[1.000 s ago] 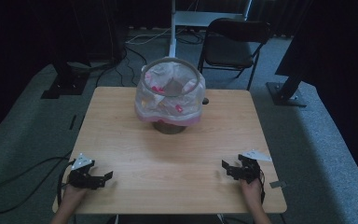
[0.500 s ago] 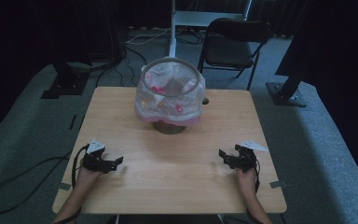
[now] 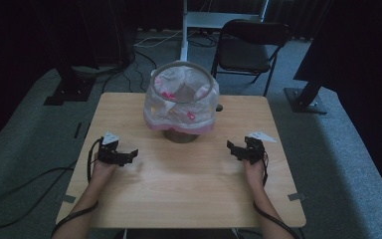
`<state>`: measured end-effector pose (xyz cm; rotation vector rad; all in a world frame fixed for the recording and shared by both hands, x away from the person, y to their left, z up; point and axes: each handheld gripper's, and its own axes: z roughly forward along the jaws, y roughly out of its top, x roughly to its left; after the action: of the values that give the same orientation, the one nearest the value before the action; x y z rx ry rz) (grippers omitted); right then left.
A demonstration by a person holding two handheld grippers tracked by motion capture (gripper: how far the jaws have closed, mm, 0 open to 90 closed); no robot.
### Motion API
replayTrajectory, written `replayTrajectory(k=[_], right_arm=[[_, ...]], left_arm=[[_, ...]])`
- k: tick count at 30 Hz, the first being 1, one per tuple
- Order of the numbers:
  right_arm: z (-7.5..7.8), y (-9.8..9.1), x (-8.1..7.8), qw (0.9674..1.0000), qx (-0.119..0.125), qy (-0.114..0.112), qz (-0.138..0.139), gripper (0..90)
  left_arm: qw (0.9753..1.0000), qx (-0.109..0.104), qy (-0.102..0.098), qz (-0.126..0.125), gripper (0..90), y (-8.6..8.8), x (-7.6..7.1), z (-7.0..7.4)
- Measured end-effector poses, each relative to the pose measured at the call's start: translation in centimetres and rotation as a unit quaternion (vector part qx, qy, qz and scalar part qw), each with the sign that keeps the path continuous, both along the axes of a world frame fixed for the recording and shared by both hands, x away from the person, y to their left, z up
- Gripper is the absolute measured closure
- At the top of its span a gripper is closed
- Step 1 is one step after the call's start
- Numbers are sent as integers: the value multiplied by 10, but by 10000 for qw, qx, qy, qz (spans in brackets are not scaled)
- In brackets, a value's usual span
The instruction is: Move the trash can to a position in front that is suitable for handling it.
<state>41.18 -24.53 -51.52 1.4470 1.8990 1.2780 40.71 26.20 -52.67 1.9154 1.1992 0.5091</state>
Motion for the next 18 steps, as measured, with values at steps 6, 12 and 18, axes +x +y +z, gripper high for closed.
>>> replayTrajectory(k=[6, 12, 18], right_arm=[[3, 9, 23, 10000, 60, 28, -26, 127], [12, 16, 47, 9998, 13, 8, -173, 128], [25, 23, 73, 9996, -66, 19, -268, 127]], left_arm=[[9998, -48, -120, 119, 1, -9, 24, 12], [9993, 2, -298, 214, 1, -20, 46, 23], [9988, -104, -375, 298, 1, -31, 70, 35]])
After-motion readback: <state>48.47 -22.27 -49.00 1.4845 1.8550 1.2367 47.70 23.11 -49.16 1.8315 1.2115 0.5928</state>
